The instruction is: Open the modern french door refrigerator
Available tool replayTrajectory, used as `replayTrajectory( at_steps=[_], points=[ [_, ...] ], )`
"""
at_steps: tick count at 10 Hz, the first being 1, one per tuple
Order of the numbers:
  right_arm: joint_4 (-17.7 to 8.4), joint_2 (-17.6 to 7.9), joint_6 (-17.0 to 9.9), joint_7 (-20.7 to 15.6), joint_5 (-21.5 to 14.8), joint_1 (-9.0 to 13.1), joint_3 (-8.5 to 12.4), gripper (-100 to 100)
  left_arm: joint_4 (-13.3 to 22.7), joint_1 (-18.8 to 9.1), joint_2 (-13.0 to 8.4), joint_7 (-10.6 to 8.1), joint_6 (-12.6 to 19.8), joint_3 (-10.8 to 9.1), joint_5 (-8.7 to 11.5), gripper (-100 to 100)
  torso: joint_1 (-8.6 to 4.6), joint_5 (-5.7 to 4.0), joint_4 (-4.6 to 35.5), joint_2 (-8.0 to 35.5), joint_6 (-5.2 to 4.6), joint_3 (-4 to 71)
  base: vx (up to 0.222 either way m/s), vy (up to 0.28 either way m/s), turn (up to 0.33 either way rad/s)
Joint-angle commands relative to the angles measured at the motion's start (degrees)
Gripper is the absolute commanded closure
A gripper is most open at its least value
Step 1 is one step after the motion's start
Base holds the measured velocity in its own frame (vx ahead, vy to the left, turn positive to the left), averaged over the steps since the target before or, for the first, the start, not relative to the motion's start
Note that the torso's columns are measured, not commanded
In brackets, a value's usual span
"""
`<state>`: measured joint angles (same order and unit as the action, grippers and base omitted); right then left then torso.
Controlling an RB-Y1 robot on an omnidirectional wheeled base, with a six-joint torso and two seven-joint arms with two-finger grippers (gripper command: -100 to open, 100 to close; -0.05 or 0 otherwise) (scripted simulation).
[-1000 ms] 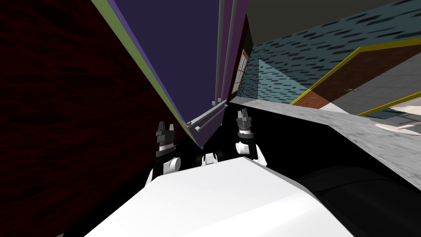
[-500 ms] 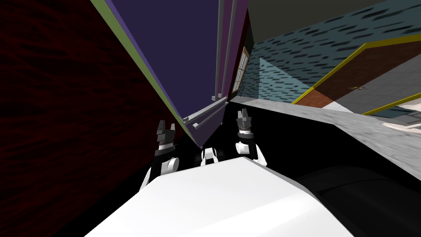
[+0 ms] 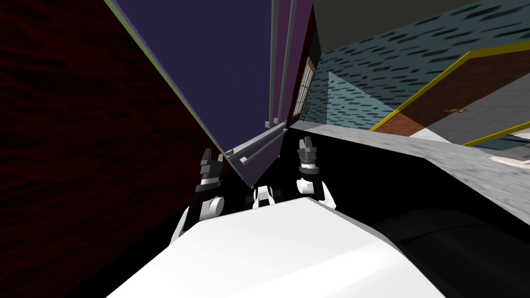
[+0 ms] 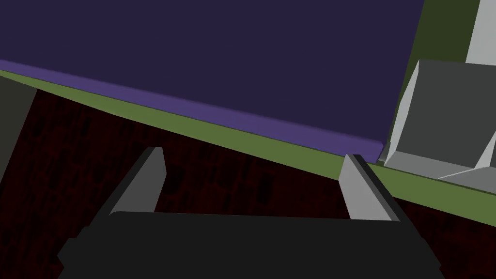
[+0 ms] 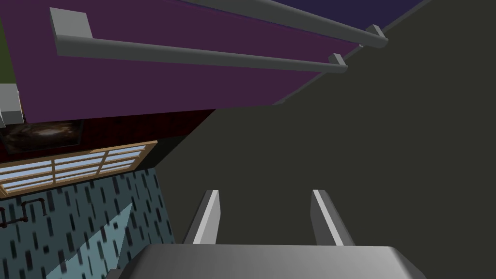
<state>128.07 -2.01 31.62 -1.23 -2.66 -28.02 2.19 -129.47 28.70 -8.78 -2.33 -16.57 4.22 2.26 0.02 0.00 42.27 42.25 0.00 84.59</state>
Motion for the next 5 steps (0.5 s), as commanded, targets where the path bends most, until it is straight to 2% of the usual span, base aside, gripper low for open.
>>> replayTrajectory(
  at_steps=[1, 2, 4, 5],
  points=[
    [0.0, 0.0, 0.0, 0.0, 0.0, 0.0, 0.0, 0, -1.0, -1.3, -1.0, -1.08, 4.6, 0.7, 0.9, -100, -0.01, 0.0, 0.0, 0.0, 0.0, 0.0, 0.082, -0.089, 0.019],
    [0.0, 0.0, 0.0, 0.0, 0.0, 0.0, 0.0, 0, -1.0, -1.3, -1.0, -1.08, 5.2, 0.7, 0.9, -100, -0.09, -0.02, 0.0, 0.0, 0.0, 0.0, 0.043, -0.064, 0.029],
    [0.0, 0.0, 0.0, 0.0, 0.0, 0.0, 0.0, 0, -1.7, -2.4, -1.5, -1.96, 9.0, 1.23, 1.7, -100, 0.03, 0.01, 0.0, -0.1, -0.05, 0.0, 0.056, -0.052, 0.017],
    [0.0, 0.0, 0.0, 0.0, 0.0, 0.0, 0.0, 0, -1.7, -2.4, -1.5, -1.96, 9.5, 1.23, 1.7, -100, -0.04, -0.01, -0.1, -0.3, -0.15, 0.2, 0.042, -0.044, 0.014]
  ],
)
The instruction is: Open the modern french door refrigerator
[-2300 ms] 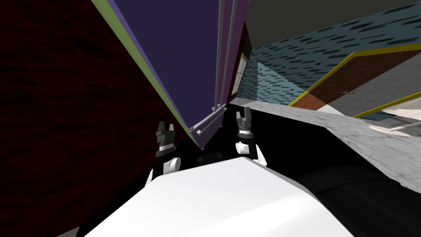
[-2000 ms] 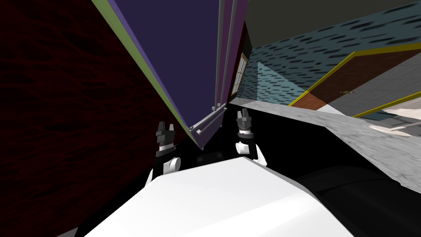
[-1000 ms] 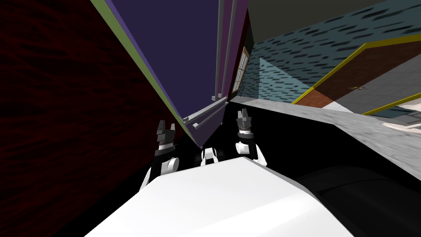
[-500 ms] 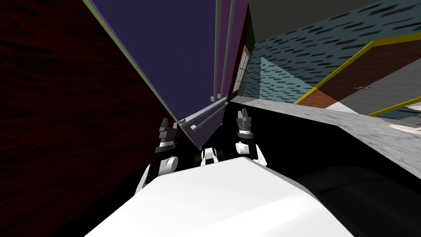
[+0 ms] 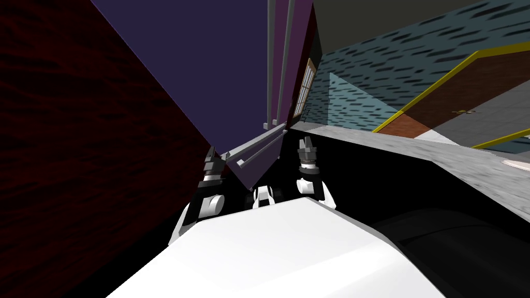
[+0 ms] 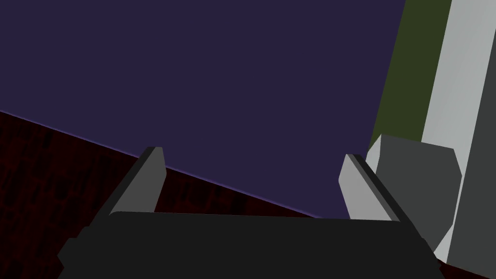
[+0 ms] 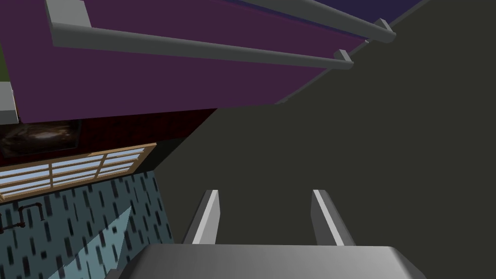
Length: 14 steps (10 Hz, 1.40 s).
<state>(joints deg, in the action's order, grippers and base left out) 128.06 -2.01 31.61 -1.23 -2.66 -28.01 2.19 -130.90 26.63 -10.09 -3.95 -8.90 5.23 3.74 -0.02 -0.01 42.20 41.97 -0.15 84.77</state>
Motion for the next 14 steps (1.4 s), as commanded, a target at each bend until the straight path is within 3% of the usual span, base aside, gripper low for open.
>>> replayTrajectory(
  at_steps=[1, 12, 14],
  points=[
    [0.0, 0.0, 0.0, 0.0, 0.0, 0.0, 0.0, 0, -0.7, -1.0, -0.4, -0.8, 4.0, 0.49, 0.7, -100, -0.02, -0.01, 0.0, -0.1, -0.04, 0.0, 0.049, -0.045, 0.051],
    [0.0, 0.0, 0.0, 0.0, 0.0, 0.0, 0.0, 0, -3.2, -4.9, -1.2, -3.74, 17.5, 2.26, 3.3, -100, -2.05, -0.45, -0.8, -2.2, -1.84, 1.4, 0.041, -0.039, 0.036],
    [0.0, 0.0, 0.0, 0.0, 0.0, 0.0, 0.0, 0, -3.2, -4.9, -1.2, -3.74, 18.2, 2.26, 3.3, -100, -2.38, -0.53, -0.8, -2.4, -2.14, 1.5, 0.027, -0.028, -0.002]
  ],
)
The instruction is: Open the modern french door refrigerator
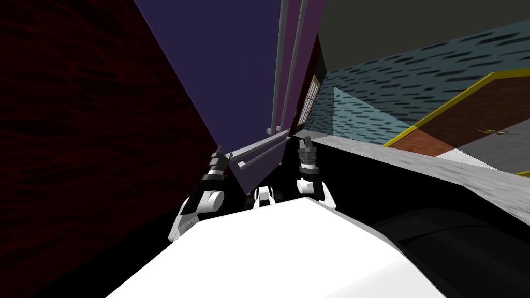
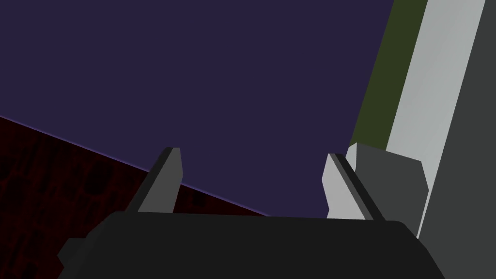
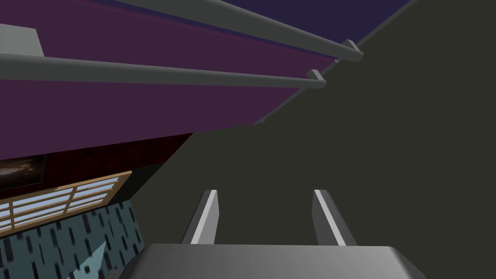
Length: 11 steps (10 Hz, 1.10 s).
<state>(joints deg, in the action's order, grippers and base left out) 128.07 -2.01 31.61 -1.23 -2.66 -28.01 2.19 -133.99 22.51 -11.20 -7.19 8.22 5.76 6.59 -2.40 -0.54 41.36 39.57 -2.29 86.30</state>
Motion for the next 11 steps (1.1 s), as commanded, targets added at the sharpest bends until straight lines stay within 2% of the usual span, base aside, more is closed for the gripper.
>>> replayTrajectory(
  at_steps=[1, 3, 4, 5, 6, 7, 8, 11],
  points=[
    [0.0, 0.0, 0.0, 0.0, 0.0, 0.0, 0.0, 0, -0.2, -0.8, -0.1, -0.5, 1.1, 1.73, 0.5, -100, -0.07, -0.02, 0.0, 0.0, -0.08, 0.0, -0.008, 0.001, 0.009],
    [0.0, 0.0, 0.0, 0.0, 0.0, 0.0, 0.0, 0, -0.2, -0.8, -0.1, -0.5, 1.1, 1.73, 0.5, -100, -0.05, -0.04, 0.1, 0.1, 0.03, 0.0, 0.003, -0.02, -0.119],
    [0.0, 0.0, 0.0, 0.0, 0.0, 0.0, 0.0, 0, -0.6, -1.5, -0.2, -1.02, 3.6, 2.05, 1.0, -100, 0.78, 0.1, 0.3, 0.8, 1.29, -0.5, 0.101, -0.112, -0.104],
    [0.0, 0.0, 0.0, 0.0, 0.0, 0.0, 0.0, 0, -0.9, -2.2, -0.3, -1.55, 5.6, 2.37, 1.4, -100, 1.7, 0.35, 0.6, 1.8, 2.04, -1.2, 0.154, -0.14, 0.08],
    [0.0, 0.0, 0.0, 0.0, 0.0, 0.0, 0.0, 0, -0.9, -2.2, -0.3, -1.55, 6.1, 2.37, 1.4, -100, 2.3, 0.5, 0.8, 2.4, 2.04, -1.5, 0.092, -0.09, 0.065],
    [0.0, 0.0, 0.0, 0.0, 0.0, 0.0, 0.0, 0, -1.3, -2.8, -0.5, -2.08, 8.2, 2.7, 1.9, -100, 2.58, 0.57, 0.8, 2.3, 1.97, -1.4, 0.065, -0.064, -0.011],
    [0.0, 0.0, 0.0, 0.0, 0.0, 0.0, 0.0, 0, -1.3, -2.8, -0.5, -2.08, 8.7, 2.7, 1.9, -100, 2.57, 0.57, 0.8, 2.3, 2.02, -1.4, 0.035, -0.034, 0.006],
    [0.0, 0.0, 0.0, 0.0, 0.0, 0.0, 0.0, 0, -1.9, -4.1, -0.7, -3.15, 13.2, 3.36, 2.9, -100, 2.27, 0.48, 0.7, 2.0, 2.03, -1.2, 0.04, -0.045, 0.015]
  ],
)
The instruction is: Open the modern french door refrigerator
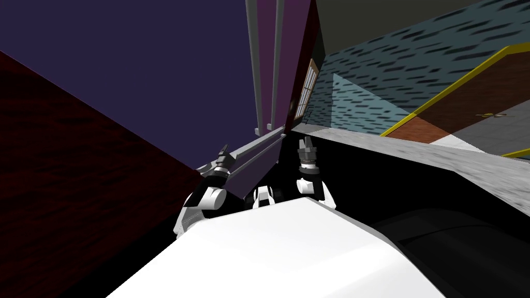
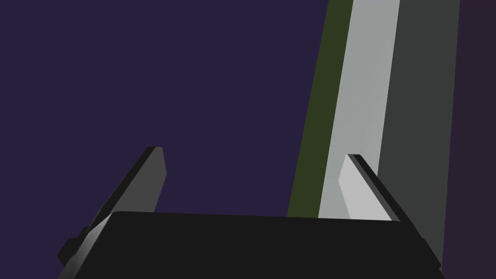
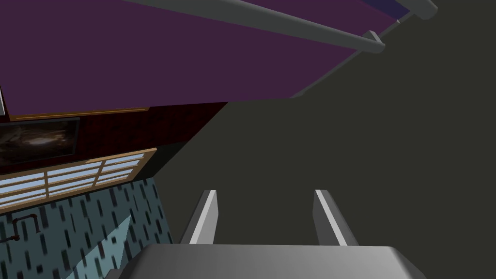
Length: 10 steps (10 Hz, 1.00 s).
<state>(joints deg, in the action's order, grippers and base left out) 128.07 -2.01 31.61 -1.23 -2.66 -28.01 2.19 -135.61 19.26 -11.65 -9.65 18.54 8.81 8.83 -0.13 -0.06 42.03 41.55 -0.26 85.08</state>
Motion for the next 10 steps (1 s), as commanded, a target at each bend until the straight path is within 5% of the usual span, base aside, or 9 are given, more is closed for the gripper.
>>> replayTrajectory(
  at_steps=[1, 10],
  points=[
    [0.0, 0.0, 0.0, 0.0, 0.0, 0.0, 0.0, 0, -0.3, -0.9, -0.2, -0.69, 3.4, 0.31, 0.6, -100, -0.06, -0.02, 0.0, -0.1, -0.03, 0.1, 0.048, -0.047, 0.01],
    [0.0, 0.0, 0.0, 0.0, 0.0, 0.0, 0.0, 0, -1.7, -4.0, 0.2, -3.24, 15.2, 1.88, 3.0, -100, -0.05, 0.0, -0.2, -0.5, -0.16, 0.3, 0.049, -0.051, 0.012]
  ],
)
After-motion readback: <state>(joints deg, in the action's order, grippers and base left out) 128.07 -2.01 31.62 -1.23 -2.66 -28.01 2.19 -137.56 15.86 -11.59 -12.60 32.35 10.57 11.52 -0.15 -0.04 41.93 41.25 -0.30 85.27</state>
